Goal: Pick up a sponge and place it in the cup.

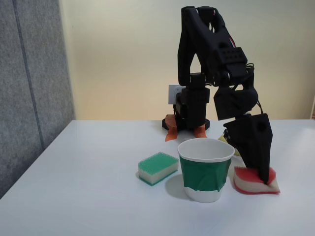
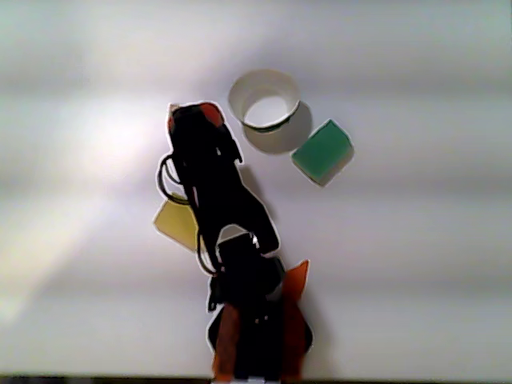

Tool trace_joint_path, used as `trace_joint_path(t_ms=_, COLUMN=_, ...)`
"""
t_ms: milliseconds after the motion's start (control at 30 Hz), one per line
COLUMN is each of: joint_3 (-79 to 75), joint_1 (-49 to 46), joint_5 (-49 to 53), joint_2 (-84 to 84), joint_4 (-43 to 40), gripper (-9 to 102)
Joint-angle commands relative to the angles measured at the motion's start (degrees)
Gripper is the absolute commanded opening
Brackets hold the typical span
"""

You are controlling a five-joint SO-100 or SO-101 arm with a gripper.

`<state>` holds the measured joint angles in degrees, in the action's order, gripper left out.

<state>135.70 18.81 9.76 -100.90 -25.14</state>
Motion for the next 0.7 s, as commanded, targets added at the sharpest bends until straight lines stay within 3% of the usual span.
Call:
trace_joint_path(t_ms=0, joint_3=-1.4, joint_1=0.8, joint_5=-0.1, joint_2=-4.0, joint_4=-5.7, gripper=0)
trace_joint_path(t_ms=267, joint_3=-10.6, joint_1=1.1, joint_5=-1.5, joint_2=-15.3, joint_4=-23.3, gripper=0)
trace_joint_path(t_ms=667, joint_3=-28.5, joint_1=-3.2, joint_5=3.1, joint_2=-21.9, joint_4=-41.0, gripper=0)
